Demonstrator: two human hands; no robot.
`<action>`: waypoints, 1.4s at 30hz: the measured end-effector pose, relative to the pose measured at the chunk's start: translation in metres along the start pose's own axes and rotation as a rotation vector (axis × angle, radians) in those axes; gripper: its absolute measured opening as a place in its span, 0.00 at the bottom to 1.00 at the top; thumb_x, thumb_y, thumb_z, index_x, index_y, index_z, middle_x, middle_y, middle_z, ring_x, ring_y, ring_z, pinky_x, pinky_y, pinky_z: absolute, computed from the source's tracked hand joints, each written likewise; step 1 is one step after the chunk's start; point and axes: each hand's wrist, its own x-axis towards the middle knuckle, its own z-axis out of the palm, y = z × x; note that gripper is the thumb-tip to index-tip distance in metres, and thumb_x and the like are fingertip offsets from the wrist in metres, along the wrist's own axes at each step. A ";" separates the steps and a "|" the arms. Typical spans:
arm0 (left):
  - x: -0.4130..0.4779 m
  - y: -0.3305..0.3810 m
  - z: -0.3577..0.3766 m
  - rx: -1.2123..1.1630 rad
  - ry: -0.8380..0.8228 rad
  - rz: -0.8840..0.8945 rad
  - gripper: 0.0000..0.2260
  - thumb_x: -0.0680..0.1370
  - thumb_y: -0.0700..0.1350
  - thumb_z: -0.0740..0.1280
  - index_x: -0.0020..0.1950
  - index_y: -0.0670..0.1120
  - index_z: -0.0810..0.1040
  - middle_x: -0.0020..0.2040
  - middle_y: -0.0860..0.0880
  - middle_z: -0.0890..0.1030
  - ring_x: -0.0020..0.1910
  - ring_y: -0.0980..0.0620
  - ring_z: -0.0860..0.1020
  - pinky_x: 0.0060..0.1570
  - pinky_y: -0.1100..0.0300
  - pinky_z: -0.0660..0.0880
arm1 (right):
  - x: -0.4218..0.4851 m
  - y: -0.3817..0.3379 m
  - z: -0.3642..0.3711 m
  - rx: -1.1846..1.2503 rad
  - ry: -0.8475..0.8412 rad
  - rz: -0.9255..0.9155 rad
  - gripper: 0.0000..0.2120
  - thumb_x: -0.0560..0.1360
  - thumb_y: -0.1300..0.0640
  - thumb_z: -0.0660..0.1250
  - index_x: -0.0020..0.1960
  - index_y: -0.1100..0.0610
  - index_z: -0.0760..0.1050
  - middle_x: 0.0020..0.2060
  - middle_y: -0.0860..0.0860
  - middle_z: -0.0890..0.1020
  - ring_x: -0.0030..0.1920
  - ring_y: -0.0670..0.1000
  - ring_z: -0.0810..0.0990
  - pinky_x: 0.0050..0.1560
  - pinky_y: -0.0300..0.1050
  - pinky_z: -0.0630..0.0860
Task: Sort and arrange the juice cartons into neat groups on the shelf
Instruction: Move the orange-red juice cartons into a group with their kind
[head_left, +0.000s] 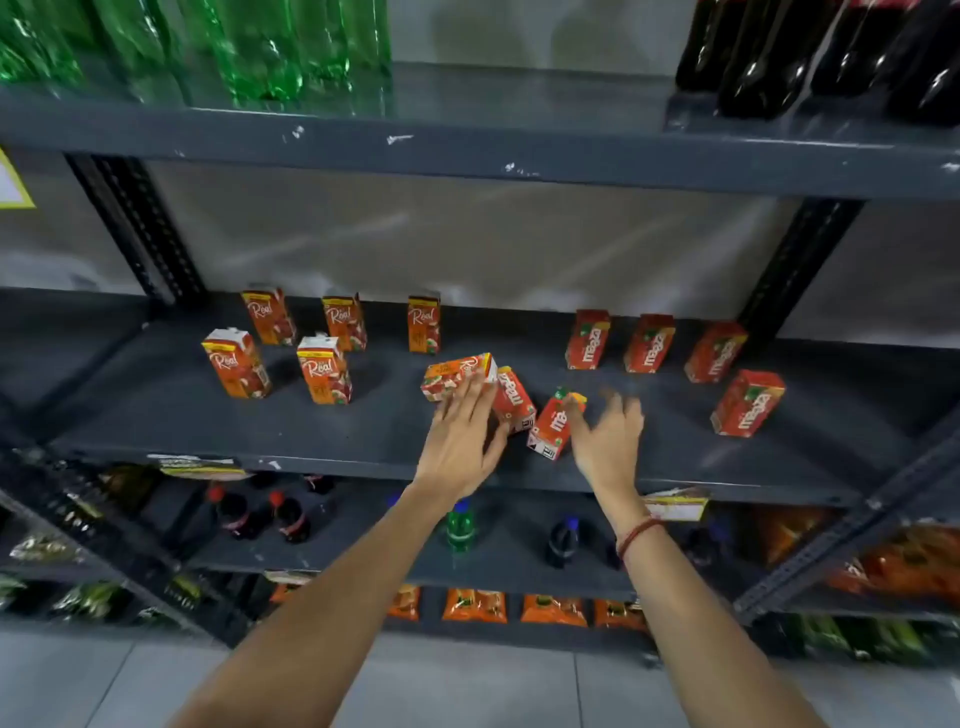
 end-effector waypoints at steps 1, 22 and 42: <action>-0.002 -0.002 0.007 0.003 -0.082 -0.032 0.25 0.81 0.52 0.53 0.76 0.43 0.55 0.77 0.45 0.54 0.75 0.50 0.49 0.72 0.55 0.46 | 0.003 0.008 0.006 0.025 -0.066 0.102 0.22 0.74 0.50 0.67 0.59 0.66 0.72 0.58 0.63 0.74 0.62 0.62 0.70 0.59 0.51 0.67; -0.018 -0.017 0.057 0.116 -0.163 -0.231 0.30 0.79 0.56 0.44 0.71 0.38 0.65 0.71 0.40 0.68 0.72 0.44 0.63 0.70 0.49 0.58 | 0.030 0.004 0.044 0.144 -0.424 0.575 0.33 0.55 0.54 0.80 0.58 0.62 0.75 0.55 0.56 0.80 0.53 0.54 0.78 0.51 0.46 0.76; -0.019 -0.021 0.059 0.126 -0.119 -0.180 0.28 0.79 0.55 0.49 0.67 0.37 0.71 0.67 0.38 0.73 0.67 0.41 0.70 0.65 0.45 0.66 | -0.011 -0.010 0.018 0.641 -0.536 0.322 0.31 0.61 0.70 0.77 0.61 0.61 0.70 0.54 0.55 0.80 0.51 0.48 0.79 0.44 0.34 0.75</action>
